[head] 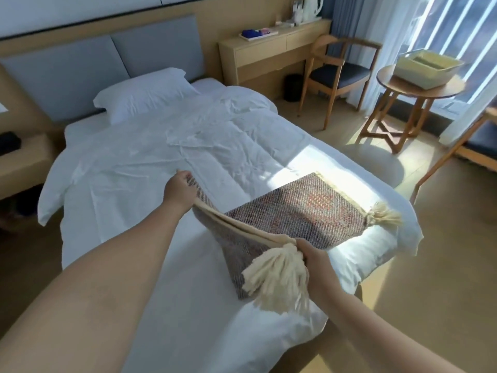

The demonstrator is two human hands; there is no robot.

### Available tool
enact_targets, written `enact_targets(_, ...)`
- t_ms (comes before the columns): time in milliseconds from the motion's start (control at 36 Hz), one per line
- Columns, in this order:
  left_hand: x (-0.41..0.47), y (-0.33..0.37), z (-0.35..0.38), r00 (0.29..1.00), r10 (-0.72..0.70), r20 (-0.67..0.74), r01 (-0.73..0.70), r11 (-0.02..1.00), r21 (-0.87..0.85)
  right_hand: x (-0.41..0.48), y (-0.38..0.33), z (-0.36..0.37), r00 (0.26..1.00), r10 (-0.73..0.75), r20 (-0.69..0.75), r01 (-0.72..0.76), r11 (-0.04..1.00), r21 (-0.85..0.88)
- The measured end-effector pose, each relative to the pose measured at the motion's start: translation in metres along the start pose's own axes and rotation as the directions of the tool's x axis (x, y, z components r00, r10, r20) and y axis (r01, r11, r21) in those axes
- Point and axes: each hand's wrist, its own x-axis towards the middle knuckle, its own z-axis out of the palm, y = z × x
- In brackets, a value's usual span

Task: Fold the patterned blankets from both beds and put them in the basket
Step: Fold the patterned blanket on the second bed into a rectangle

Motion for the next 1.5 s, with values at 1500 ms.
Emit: enact_targets(1500, 0.169, 0.241, 0.526, 0.955, 0.045, 0.293, -0.137, 0.944, 0.301, 0.303, 0.236, -0.295, 0.677, 0.65, -0.345, -0.453, 0.738, 0.5)
